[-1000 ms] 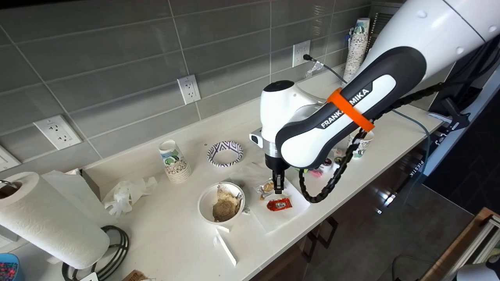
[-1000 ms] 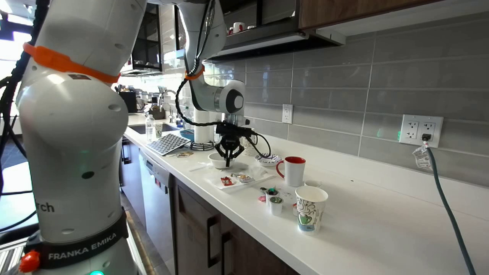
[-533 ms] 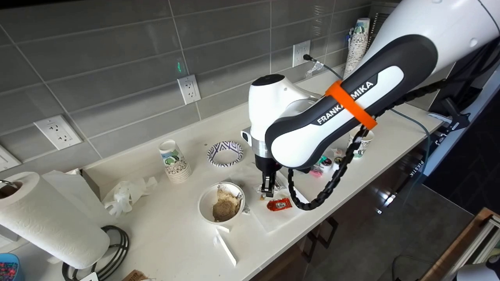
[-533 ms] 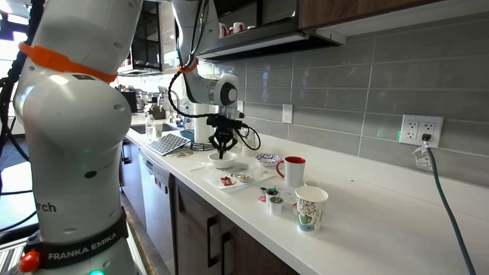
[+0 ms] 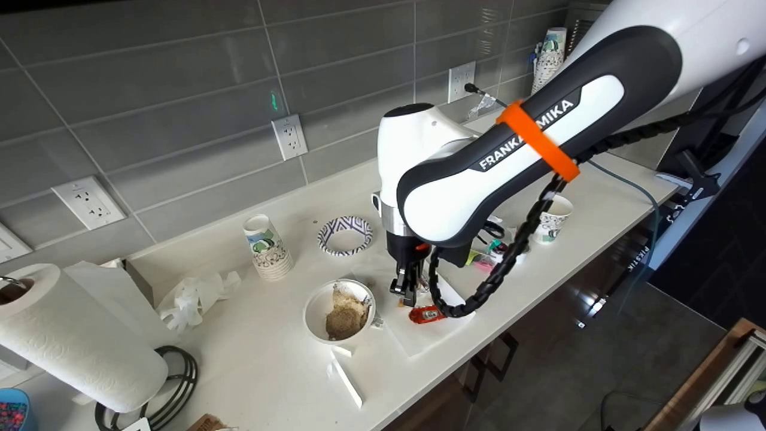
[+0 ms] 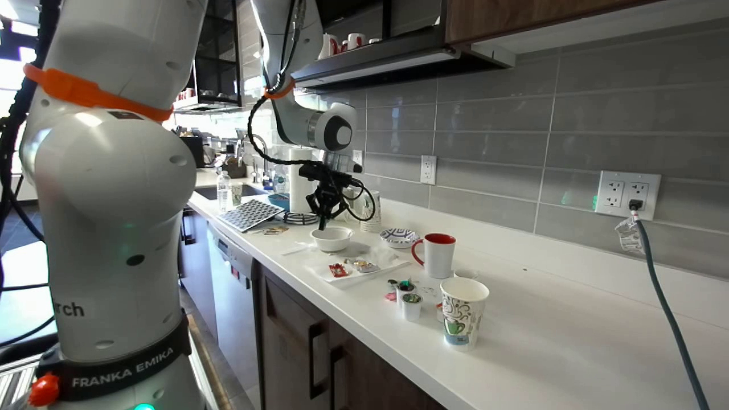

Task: Press down the sachet

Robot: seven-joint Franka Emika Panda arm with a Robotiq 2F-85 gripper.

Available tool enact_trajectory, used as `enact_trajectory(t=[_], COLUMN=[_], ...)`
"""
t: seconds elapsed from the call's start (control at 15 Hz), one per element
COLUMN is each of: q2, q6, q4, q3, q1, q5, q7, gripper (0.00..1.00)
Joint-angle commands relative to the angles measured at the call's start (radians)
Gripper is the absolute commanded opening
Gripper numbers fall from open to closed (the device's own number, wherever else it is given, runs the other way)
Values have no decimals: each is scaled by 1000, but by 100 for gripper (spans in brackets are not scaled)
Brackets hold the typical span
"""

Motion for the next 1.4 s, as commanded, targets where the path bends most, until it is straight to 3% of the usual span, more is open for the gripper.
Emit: enact_trajectory(t=[0.0, 0.07, 0.2, 0.47, 0.87, 1.33], q2=[-31, -35, -45, -76, -137, -248], q6=[-40, -43, -50, -87, -209, -206], q4=[2, 2, 0, -13, -36, -91], q3=[-3, -2, 5, 0, -18, -22], q1=[16, 17, 15, 29, 59, 89], q5=[40, 48, 87, 110, 53, -143], q7=[42, 49, 49, 95, 254, 426], gripper=[0, 0, 28, 56, 100, 100])
